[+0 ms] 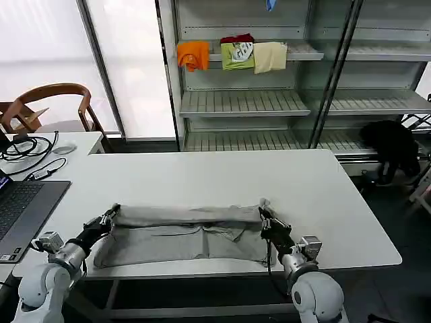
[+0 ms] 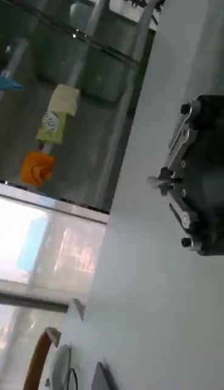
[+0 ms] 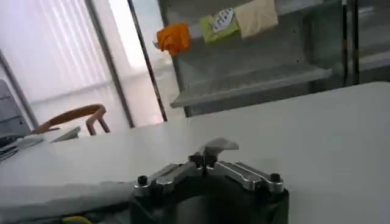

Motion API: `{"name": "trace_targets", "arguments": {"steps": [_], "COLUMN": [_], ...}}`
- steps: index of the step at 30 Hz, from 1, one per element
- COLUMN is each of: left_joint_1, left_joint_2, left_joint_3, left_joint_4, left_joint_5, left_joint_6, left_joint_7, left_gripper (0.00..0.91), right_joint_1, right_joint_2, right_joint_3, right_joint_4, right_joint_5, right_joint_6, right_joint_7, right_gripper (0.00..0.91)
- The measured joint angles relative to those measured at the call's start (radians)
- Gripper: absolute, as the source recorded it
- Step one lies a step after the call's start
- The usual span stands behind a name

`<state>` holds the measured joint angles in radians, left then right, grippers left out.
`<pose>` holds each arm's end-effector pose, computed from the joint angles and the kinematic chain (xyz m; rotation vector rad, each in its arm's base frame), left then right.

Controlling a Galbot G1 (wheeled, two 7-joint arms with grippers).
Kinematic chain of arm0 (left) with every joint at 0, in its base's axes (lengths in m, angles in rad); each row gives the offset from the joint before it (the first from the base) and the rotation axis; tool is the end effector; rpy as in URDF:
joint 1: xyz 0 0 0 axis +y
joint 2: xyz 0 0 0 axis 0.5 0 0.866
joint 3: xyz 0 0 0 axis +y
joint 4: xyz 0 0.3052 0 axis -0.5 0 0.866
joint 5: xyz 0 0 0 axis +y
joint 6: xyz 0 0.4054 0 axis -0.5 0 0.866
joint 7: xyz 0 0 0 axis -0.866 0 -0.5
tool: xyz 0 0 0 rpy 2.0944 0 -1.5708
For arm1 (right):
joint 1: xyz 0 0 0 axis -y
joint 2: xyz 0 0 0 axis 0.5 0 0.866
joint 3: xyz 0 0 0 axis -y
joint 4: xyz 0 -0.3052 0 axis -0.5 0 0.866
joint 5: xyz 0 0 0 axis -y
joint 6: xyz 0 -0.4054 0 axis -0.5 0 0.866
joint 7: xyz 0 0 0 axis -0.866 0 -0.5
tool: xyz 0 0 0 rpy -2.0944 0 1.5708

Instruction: Fold and organize the clothes.

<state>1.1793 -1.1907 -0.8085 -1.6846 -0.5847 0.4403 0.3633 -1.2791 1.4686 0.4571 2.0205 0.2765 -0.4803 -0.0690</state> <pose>0.3570 0.2013 -0.2479 -0.2702 -2.8113 0.3902 0.3245 0.0110 -0.2110 0.3431 -2.8373 -0.2522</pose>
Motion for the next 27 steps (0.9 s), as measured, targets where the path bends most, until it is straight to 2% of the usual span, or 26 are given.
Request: {"name": "trace_targets", "arguments": {"steps": [8,16,17,18,19,20,21,27], "left_joint_1": [0.053,0.107,0.113,0.118,0.122,0.126,0.130,0.151], "left_joint_2": [-0.014,-0.048,-0.051,-0.054,-0.057,-0.060,-0.062,-0.075], "left_joint_3": [-0.010,-0.006,-0.005,-0.004,-0.003,-0.002,-0.003,0.002], "left_joint_4": [-0.038,-0.083,-0.087,-0.090,-0.094,-0.098,-0.102,-0.126], "left_joint_5": [0.088,0.151,0.156,0.161,0.163,0.166,0.170,0.186], "left_joint_6": [-0.017,-0.024,-0.025,-0.025,-0.026,-0.026,-0.027,-0.028], "left_joint_7": [-0.021,-0.087,-0.093,-0.100,-0.105,-0.109,-0.113,-0.125], "left_gripper": [0.907,0.907,0.756,0.453,0.302,0.091,0.020,0.010], "right_joint_1": [-0.044,-0.038,-0.035,-0.033,-0.031,-0.028,-0.025,-0.007], "right_joint_2": [-0.018,-0.022,-0.022,-0.022,-0.022,-0.021,-0.020,-0.010], "right_joint_3": [0.031,0.091,0.097,0.100,0.103,0.105,0.107,0.115], "right_joint_4": [0.019,0.051,0.055,0.058,0.060,0.062,0.062,0.068], "right_joint_5": [-0.045,-0.023,-0.019,-0.016,-0.014,-0.012,-0.011,-0.003], "right_joint_6": [0.010,0.003,0.001,-0.001,-0.002,-0.003,-0.005,-0.015], "right_joint_7": [0.026,0.042,0.044,0.046,0.047,0.049,0.050,0.059], "right_gripper": [0.907,0.907,0.907,0.907,0.907,0.907,0.907,0.907]}}
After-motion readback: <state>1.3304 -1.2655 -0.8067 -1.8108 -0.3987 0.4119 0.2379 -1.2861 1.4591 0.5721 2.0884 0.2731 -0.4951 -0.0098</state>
